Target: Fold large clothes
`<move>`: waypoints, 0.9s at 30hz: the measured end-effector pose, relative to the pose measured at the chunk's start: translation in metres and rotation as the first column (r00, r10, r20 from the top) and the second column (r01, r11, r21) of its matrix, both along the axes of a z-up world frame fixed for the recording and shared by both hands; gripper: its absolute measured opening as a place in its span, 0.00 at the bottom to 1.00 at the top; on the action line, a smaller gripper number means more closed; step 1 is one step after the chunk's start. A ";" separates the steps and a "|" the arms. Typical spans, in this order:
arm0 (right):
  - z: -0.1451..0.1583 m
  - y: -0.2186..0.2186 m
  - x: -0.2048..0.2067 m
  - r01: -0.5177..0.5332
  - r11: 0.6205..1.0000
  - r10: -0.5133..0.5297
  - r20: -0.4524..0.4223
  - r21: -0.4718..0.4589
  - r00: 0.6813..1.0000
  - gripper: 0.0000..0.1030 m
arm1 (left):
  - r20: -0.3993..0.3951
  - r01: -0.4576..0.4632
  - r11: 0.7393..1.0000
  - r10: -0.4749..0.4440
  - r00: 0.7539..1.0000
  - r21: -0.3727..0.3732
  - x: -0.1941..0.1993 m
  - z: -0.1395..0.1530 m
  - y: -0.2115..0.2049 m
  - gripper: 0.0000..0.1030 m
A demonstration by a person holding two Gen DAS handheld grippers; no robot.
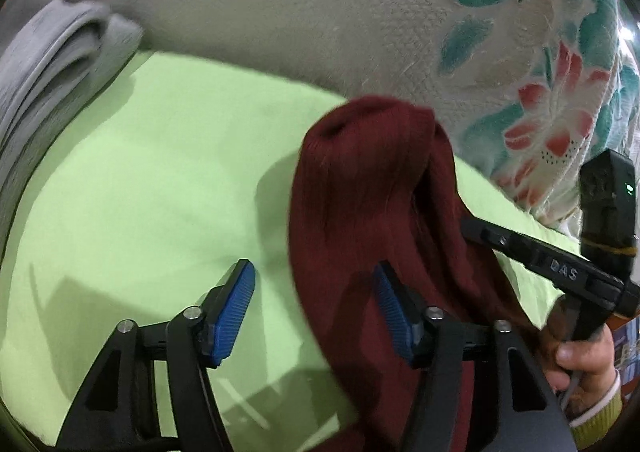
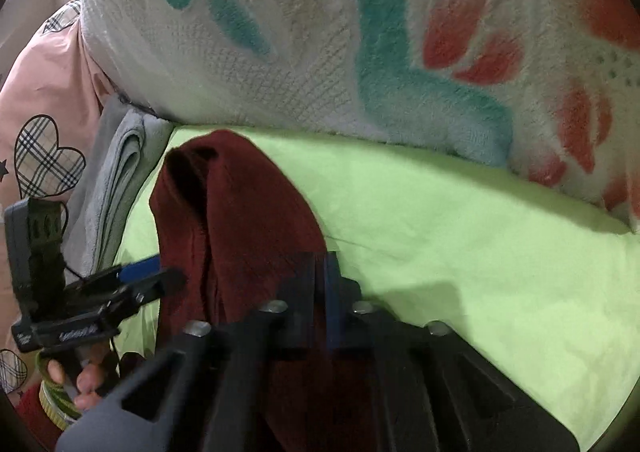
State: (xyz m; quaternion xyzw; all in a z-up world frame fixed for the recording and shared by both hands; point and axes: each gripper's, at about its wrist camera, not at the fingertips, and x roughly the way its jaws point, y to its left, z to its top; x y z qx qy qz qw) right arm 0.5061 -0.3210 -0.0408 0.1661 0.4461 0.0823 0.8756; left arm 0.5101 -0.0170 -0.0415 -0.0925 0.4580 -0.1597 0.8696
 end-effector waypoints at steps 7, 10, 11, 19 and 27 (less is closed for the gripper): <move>0.038 -0.029 -0.038 0.098 0.993 -0.091 0.100 -0.068 0.991 0.03 | 0.107 0.059 0.995 -0.067 0.992 0.074 -0.009 0.021 -0.024 0.02; 0.058 -0.049 -0.066 0.163 0.984 -0.151 0.143 -0.074 0.978 0.03 | 0.196 0.090 0.994 -0.102 0.975 0.067 -0.033 0.048 -0.031 0.02; 0.063 -0.055 -0.076 0.178 0.981 -0.164 0.159 -0.076 0.974 0.03 | 0.219 0.103 0.992 -0.116 0.969 0.066 -0.041 0.056 -0.033 0.02; 0.101 -0.078 -0.205 0.287 0.954 -0.249 0.298 -0.090 0.921 0.03 | 0.350 0.214 0.971 -0.237 0.906 0.102 -0.136 0.095 -0.063 0.02; 0.074 -0.049 -0.313 0.270 0.959 -0.233 0.308 -0.084 0.922 0.03 | 0.338 0.245 0.962 -0.271 0.901 0.120 -0.238 0.059 -0.077 0.02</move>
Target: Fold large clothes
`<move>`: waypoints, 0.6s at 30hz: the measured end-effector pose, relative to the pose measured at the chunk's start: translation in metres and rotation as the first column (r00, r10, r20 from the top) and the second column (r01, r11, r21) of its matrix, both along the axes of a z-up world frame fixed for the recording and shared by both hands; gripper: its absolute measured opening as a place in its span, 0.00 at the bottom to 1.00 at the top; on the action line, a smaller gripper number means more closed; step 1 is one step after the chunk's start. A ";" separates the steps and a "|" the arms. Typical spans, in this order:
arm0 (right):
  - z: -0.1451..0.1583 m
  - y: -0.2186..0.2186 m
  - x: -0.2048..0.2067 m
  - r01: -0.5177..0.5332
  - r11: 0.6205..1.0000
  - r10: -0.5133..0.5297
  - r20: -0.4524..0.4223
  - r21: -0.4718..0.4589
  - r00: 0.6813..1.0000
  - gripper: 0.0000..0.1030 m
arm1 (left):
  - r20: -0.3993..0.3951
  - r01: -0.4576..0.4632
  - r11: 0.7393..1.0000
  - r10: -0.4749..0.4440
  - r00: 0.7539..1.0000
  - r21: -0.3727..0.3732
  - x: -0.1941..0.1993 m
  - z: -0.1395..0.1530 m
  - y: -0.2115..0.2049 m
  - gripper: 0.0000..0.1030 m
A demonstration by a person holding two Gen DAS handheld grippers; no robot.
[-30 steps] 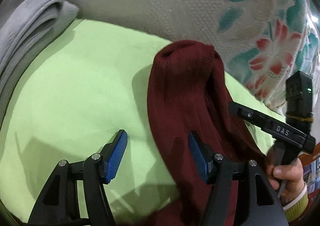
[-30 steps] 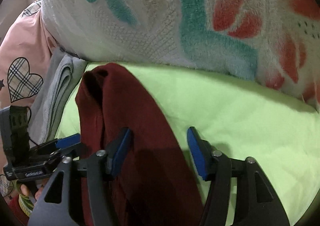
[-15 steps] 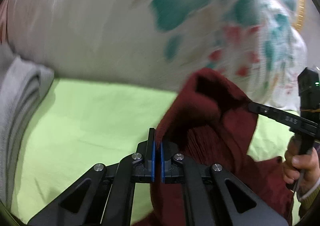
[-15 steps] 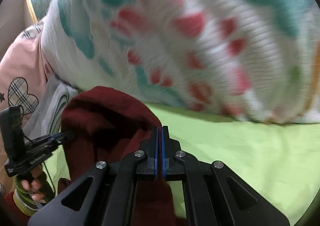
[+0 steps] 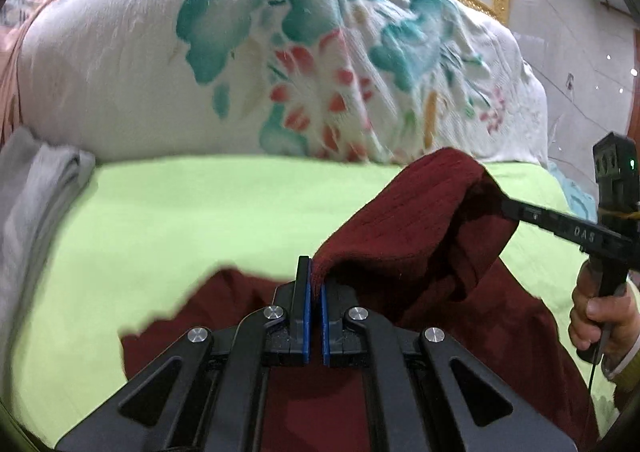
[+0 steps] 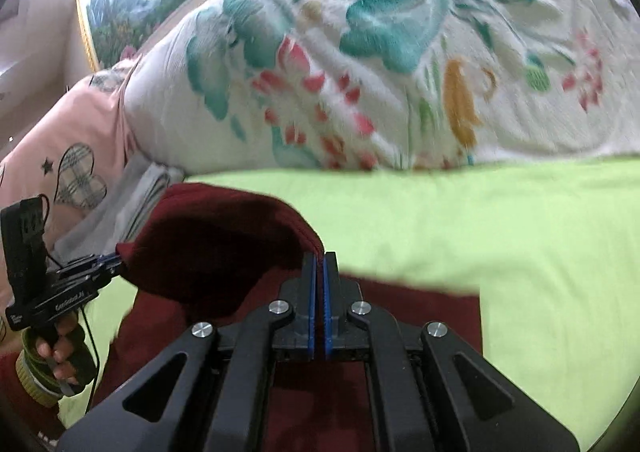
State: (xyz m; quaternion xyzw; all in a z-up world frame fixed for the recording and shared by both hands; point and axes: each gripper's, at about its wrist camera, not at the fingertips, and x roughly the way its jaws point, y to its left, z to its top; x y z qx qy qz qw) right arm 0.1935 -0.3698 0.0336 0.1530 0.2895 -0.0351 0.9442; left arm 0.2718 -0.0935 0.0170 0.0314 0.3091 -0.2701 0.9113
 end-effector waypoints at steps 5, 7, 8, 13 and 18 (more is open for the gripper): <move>-0.024 0.013 -0.045 -0.001 0.999 0.003 -0.039 0.052 0.999 0.03 | -0.048 -0.017 1.000 0.017 0.999 -0.009 -0.026 -0.023 0.008 0.02; -0.031 0.017 -0.054 -0.016 0.997 0.021 -0.054 0.080 0.998 0.03 | -0.069 -0.029 1.000 0.029 0.997 0.001 -0.033 -0.034 0.013 0.02; -0.035 0.020 -0.058 -0.023 0.996 0.028 -0.065 0.082 0.998 0.03 | -0.086 -0.034 0.999 0.034 0.996 0.001 -0.036 -0.039 0.016 0.03; -0.050 0.039 -0.071 -0.085 0.992 0.099 -0.148 0.095 0.984 0.05 | -0.179 -0.028 0.999 0.031 0.983 0.020 -0.051 -0.060 0.032 0.06; -0.057 0.037 -0.092 -0.069 0.986 0.096 -0.182 0.150 0.979 0.10 | -0.285 -0.002 1.000 -0.002 0.958 -0.014 -0.067 -0.074 0.056 0.22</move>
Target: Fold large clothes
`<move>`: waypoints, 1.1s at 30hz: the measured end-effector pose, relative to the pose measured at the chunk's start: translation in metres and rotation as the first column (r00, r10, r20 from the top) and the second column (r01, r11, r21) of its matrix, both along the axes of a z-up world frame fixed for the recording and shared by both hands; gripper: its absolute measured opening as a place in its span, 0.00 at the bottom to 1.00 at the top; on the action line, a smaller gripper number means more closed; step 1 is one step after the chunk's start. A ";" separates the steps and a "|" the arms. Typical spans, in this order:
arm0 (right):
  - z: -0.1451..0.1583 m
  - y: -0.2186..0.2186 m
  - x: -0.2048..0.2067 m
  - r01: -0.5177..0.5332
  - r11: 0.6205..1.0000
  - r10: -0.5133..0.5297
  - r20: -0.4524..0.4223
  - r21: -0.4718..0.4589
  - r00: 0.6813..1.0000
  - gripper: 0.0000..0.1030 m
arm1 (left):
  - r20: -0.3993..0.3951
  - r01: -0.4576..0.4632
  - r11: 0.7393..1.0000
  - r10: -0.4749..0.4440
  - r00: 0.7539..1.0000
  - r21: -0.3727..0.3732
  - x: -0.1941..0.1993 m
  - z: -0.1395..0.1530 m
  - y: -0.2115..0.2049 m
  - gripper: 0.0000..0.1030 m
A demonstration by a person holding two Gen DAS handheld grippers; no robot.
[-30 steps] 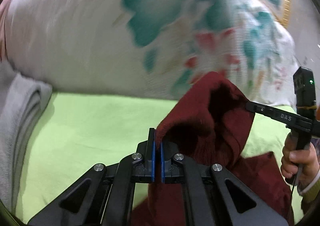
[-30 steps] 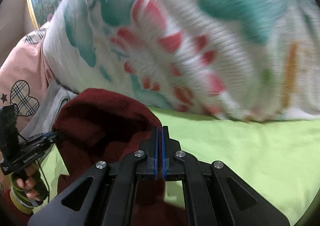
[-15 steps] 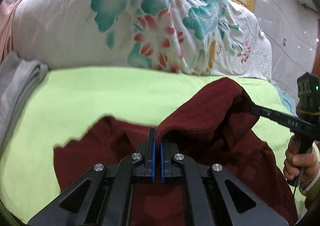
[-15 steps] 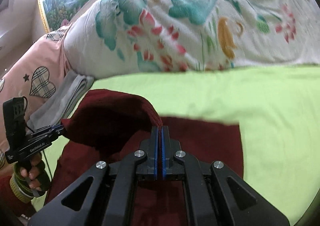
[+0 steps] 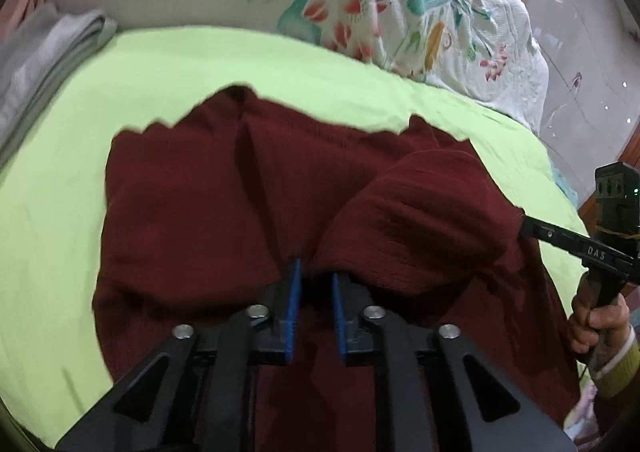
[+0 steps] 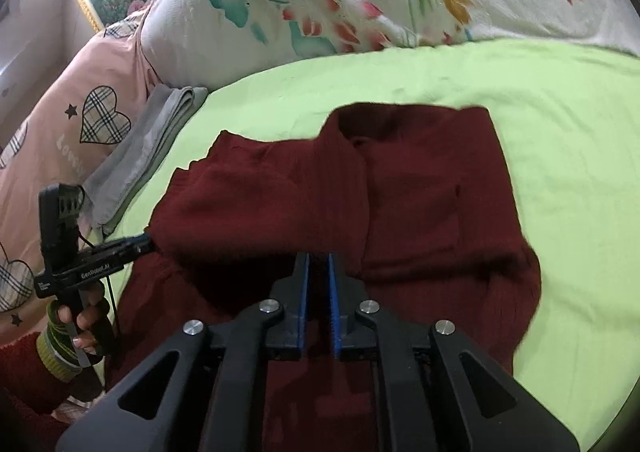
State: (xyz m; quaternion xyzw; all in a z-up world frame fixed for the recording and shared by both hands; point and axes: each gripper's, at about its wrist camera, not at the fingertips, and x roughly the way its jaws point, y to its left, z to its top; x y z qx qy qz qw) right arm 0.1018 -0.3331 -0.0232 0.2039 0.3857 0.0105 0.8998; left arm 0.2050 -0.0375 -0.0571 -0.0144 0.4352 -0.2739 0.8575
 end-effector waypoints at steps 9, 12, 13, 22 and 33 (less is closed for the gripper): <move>0.013 -0.017 0.000 0.042 0.994 -0.046 0.042 0.098 0.998 0.35 | -0.073 -0.037 0.989 0.026 0.997 -0.144 0.021 0.019 0.024 0.35; 0.015 -0.019 0.031 0.033 0.993 -0.037 0.033 0.111 0.999 0.50 | -0.098 -0.037 0.985 0.020 0.995 -0.169 0.047 0.024 0.013 0.47; 0.015 -0.020 0.042 0.033 0.992 -0.036 0.030 0.118 0.999 0.53 | -0.111 -0.029 0.984 0.009 0.994 -0.176 0.055 0.022 0.009 0.50; -0.026 -0.033 0.128 0.053 0.976 -0.035 -0.085 0.212 0.996 0.55 | -0.257 -0.072 0.988 0.036 0.966 -0.135 0.117 -0.016 -0.017 0.50; -0.009 -0.084 0.135 0.199 0.940 -0.212 0.017 0.276 0.977 0.00 | -0.107 -0.110 0.987 0.098 0.989 -0.116 0.133 -0.004 -0.011 0.09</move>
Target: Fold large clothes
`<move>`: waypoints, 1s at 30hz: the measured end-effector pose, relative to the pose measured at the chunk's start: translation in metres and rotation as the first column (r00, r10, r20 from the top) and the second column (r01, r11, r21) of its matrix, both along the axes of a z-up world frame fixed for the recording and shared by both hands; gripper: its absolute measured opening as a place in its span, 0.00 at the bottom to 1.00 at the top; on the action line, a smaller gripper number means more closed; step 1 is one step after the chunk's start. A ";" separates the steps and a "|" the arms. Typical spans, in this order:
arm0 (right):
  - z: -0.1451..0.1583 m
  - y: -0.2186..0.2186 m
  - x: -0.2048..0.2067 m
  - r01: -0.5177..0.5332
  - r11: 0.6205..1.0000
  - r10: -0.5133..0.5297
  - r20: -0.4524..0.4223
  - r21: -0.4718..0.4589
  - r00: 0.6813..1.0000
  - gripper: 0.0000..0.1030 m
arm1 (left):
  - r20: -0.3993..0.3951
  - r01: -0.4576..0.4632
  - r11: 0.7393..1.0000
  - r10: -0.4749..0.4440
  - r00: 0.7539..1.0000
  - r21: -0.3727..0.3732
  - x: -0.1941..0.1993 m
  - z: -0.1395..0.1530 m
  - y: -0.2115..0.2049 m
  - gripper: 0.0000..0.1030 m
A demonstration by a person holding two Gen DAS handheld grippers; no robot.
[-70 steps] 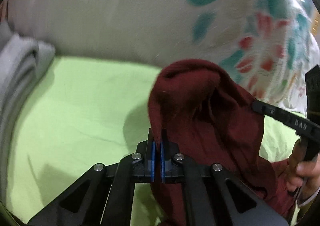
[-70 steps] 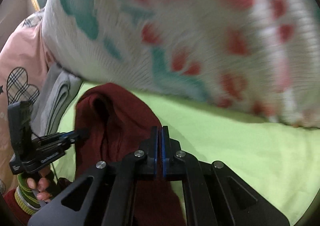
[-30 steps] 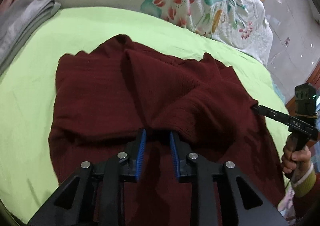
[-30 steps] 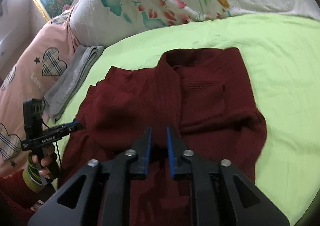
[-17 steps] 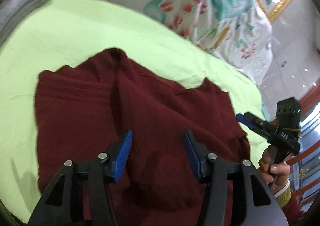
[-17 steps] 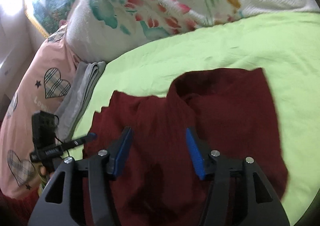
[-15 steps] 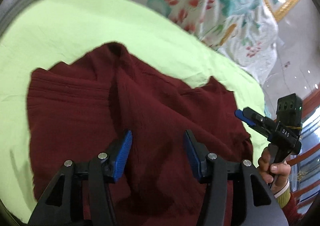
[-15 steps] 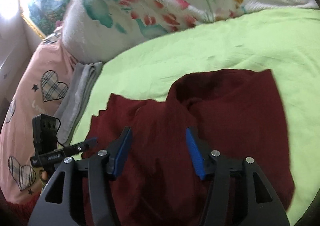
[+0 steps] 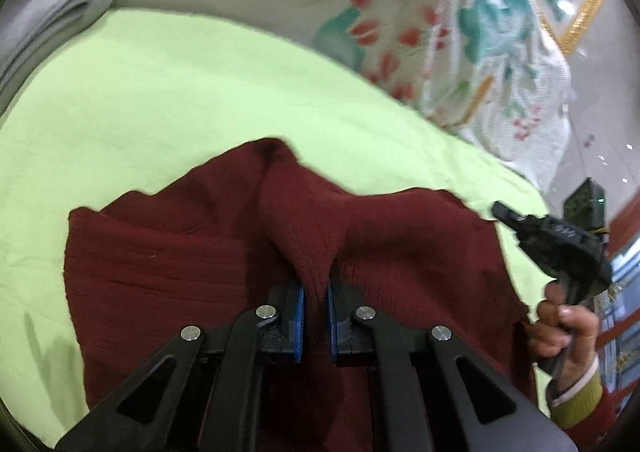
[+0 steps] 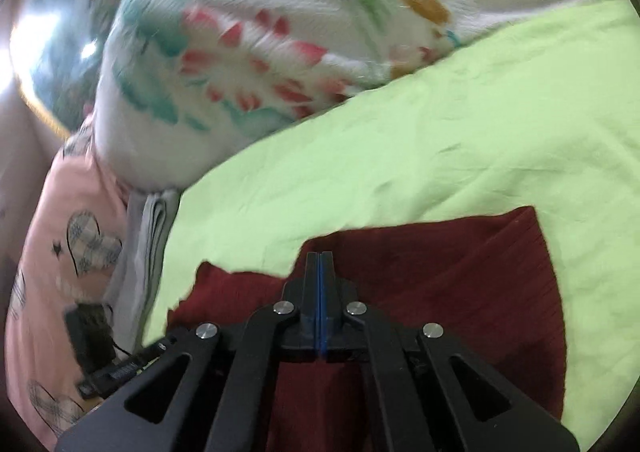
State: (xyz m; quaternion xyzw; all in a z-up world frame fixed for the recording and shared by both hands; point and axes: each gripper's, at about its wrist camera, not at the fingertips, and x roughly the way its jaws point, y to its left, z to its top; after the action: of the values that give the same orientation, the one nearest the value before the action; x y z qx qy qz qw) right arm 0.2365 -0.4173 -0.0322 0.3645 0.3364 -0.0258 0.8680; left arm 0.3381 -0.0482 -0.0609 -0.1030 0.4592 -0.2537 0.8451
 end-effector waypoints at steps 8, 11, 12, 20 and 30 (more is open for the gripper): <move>-0.004 0.032 -0.041 -0.067 0.997 0.065 -0.080 -0.024 0.995 0.32 | -0.109 -0.027 0.996 0.017 0.994 -0.091 -0.028 -0.010 0.034 0.42; -0.009 0.046 -0.066 -0.066 0.998 0.065 -0.073 -0.017 0.995 0.50 | -0.121 -0.018 0.995 0.005 0.993 -0.102 -0.051 -0.010 0.039 0.47; -0.013 0.050 -0.071 -0.069 0.997 0.068 -0.085 -0.016 0.994 0.50 | -0.126 -0.017 0.995 0.004 0.992 -0.101 -0.057 -0.011 0.039 0.47; -0.047 0.079 -0.061 -0.132 0.991 0.128 -0.209 -0.006 0.970 0.13 | -0.134 0.022 0.999 -0.027 0.991 -0.036 -0.091 -0.018 0.017 0.44; -0.034 0.052 -0.094 -0.037 0.999 0.036 -0.181 -0.001 0.983 0.03 | -0.139 0.111 0.993 -0.105 0.985 0.034 -0.110 -0.026 -0.008 0.09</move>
State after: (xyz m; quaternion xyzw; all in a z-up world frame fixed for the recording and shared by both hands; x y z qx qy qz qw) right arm 0.1423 -0.3652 -0.0664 0.3525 0.4206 -0.0436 0.8348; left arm 0.2286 -0.0563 -0.0867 -0.0774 0.5261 -0.2817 0.7987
